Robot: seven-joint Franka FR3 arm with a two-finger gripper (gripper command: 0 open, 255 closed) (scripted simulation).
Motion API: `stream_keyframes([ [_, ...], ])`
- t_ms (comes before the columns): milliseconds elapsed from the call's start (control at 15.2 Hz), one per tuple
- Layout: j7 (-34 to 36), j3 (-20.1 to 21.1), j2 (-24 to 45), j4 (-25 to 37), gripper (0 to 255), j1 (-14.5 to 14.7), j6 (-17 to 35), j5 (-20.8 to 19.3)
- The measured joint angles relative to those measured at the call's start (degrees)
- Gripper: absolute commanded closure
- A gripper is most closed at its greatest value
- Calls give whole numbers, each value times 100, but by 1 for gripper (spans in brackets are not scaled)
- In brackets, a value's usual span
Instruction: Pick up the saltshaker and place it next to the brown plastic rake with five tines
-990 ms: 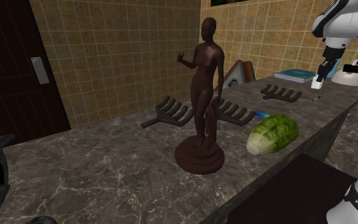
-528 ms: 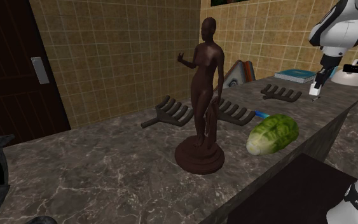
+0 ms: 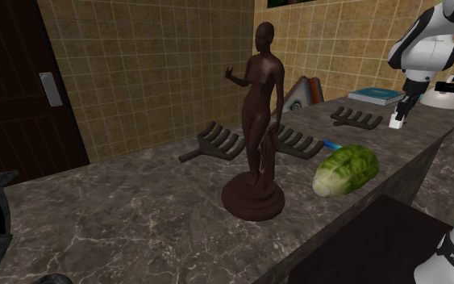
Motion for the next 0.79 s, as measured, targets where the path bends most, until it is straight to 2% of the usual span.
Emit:
stream_keyframes([
  [330,-15,8,27,2,255,-12,24,18],
  [396,-15,8,28,2,0,-12,25,18],
  [792,-16,8,28,3,0,-13,25,19],
])
